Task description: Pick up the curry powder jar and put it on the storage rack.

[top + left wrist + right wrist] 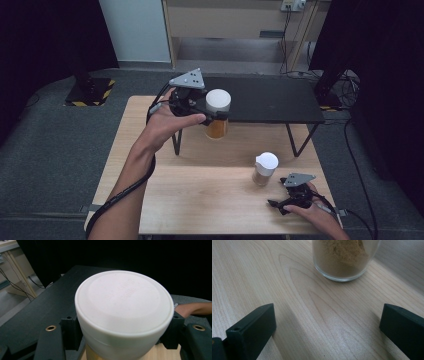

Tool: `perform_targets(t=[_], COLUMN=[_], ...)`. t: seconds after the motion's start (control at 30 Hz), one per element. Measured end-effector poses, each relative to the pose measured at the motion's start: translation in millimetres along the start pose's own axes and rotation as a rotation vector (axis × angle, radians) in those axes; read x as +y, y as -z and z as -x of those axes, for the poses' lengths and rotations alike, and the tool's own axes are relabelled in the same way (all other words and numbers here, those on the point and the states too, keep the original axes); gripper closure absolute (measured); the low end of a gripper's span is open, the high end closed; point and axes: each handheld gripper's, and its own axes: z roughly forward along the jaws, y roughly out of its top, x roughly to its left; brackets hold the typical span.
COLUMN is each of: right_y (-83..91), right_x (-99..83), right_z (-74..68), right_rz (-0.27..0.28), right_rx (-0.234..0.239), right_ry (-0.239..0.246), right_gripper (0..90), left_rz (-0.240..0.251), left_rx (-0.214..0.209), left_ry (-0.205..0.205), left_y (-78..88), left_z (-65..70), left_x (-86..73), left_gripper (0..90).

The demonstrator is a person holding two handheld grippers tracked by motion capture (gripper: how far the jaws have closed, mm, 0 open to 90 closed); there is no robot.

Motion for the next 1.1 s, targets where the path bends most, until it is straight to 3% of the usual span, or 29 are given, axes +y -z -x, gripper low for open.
perform_targets(t=[0.5,0.83,1.1], right_y=[0.2,0.2,0.2], right_x=[0.5,0.5,0.4], right_z=[0.3,0.3,0.3], right_rz=[-0.003,-0.003,-0.003], right_rx=[0.001,0.001,0.001], right_ry=[0.000,-0.001,0.000], right_gripper=[1.4,1.4,1.4], left_rz=[-0.018,-0.021,-0.008], left_rx=[0.032,0.064,0.078], left_ry=[0.028,0.063,0.090], left_y=[-17.7,-32.3,-36.1], left_z=[-37.7,-61.0,-71.5], left_x=[19.0,11.1,1.1], left_gripper=[33.1,33.1,33.0])
